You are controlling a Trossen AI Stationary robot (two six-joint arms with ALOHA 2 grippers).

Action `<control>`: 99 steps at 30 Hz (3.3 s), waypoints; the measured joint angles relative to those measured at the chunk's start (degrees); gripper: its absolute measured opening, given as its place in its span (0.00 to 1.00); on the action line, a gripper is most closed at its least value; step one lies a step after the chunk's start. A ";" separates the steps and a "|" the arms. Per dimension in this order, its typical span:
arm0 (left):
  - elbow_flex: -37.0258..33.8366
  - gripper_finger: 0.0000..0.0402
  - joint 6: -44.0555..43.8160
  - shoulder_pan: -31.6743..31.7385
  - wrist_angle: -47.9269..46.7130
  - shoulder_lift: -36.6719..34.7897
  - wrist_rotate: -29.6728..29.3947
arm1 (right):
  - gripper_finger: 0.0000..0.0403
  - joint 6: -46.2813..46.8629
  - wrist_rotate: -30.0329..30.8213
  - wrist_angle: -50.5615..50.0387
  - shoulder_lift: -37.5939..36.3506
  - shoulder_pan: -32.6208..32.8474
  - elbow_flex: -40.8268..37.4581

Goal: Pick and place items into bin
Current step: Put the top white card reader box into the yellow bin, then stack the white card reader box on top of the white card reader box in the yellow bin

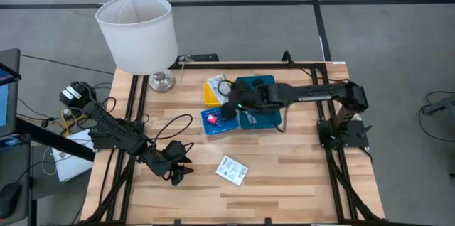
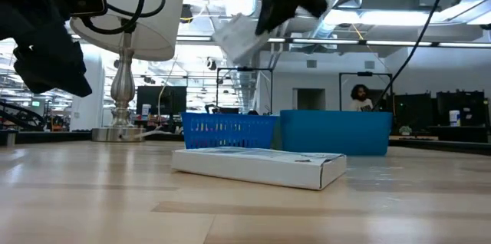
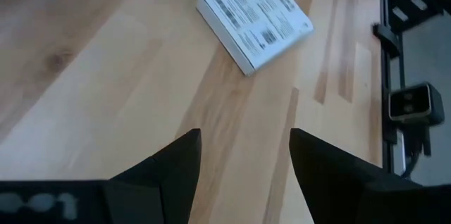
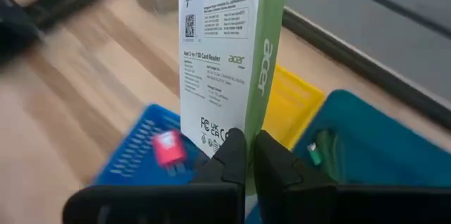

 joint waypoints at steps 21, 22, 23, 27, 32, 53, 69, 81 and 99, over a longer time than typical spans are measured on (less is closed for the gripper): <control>0.00 0.51 -13.37 0.33 -1.24 0.00 -11.84 | 0.00 -39.91 -3.44 -1.70 11.27 -9.41 -0.07; 0.00 0.51 -13.71 0.33 -1.24 0.00 -11.86 | 0.00 -40.45 -3.44 -1.70 11.67 -9.46 -0.07; 0.00 0.51 -14.00 0.33 -1.27 0.00 -11.87 | 0.00 -40.93 -3.42 -1.98 11.76 -9.61 -0.11; 0.00 0.51 -14.23 0.33 -1.26 0.00 -11.90 | 0.00 -42.26 -2.63 -1.80 11.63 -10.12 -0.09; 0.00 0.51 -14.38 0.33 -1.26 0.00 -11.92 | 0.06 -42.33 -1.99 -1.81 11.63 -10.59 -0.09; 0.00 0.51 -13.92 0.33 -1.26 0.00 -12.50 | 0.47 -38.19 -1.99 -9.52 11.30 -6.43 6.37; 0.00 0.51 -1.75 0.33 -1.56 0.00 -9.80 | 0.36 9.90 -3.55 -24.10 9.13 18.38 22.05; 0.02 0.51 4.09 -0.46 0.33 0.00 -6.69 | 0.31 40.95 -0.92 -20.47 10.70 30.46 11.06; 0.02 0.48 -10.32 6.27 0.25 0.00 5.34 | 0.30 35.18 -10.62 -6.68 10.64 27.32 -13.36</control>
